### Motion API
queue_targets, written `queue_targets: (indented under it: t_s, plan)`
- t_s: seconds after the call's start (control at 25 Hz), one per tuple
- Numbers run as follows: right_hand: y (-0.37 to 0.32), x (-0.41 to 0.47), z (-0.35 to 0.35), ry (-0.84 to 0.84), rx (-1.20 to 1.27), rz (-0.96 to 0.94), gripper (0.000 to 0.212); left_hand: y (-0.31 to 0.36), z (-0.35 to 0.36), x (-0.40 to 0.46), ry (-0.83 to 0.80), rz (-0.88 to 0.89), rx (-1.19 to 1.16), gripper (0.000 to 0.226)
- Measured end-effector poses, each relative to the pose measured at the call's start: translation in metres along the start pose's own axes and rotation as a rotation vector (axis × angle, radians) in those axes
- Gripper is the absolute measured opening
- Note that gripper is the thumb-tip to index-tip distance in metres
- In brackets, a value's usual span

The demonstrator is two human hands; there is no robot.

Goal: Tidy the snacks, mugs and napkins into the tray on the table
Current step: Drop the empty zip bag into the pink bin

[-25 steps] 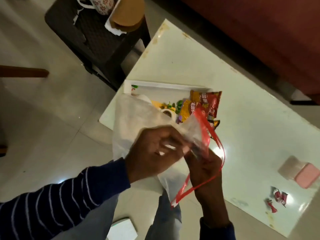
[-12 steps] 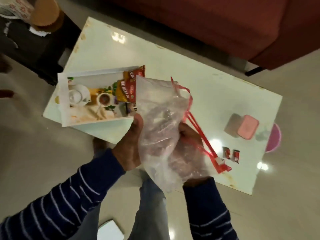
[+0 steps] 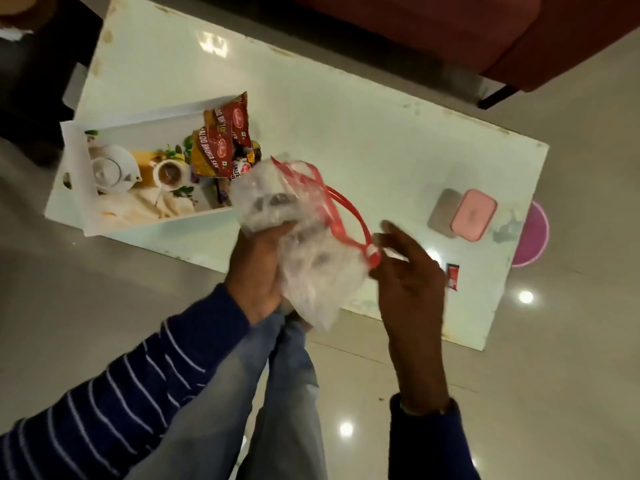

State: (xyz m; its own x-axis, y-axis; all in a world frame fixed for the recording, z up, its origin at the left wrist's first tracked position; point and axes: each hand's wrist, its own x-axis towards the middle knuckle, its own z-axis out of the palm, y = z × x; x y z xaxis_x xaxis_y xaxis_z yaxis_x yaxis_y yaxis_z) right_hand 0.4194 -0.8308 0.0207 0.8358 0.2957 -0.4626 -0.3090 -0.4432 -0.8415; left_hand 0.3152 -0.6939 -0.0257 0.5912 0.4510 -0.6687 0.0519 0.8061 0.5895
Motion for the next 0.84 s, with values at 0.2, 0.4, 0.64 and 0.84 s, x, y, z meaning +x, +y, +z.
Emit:
queue_targets:
  t_s: [0.2, 0.4, 0.64, 0.84]
  plan:
    - [0.013, -0.047, -0.011, 0.169, -0.415, -0.444, 0.056, 0.013, 0.016, 0.004, 0.121, 0.130, 0.162, 0.051]
    - [0.011, -0.037, -0.025, -0.107, -0.291, -0.208, 0.078, -0.041, 0.079, -0.015, -0.164, 0.033, 0.244, 0.050]
    - [0.047, 0.006, -0.139, 0.014, -0.146, -0.034, 0.040, -0.114, 0.165, -0.010, -0.502, 0.034, 0.544, 0.060]
    - [0.101, 0.077, -0.270, 0.055, -0.026, 0.048, 0.020, -0.195, 0.239, 0.014, -0.565, 0.083, 0.745, 0.077]
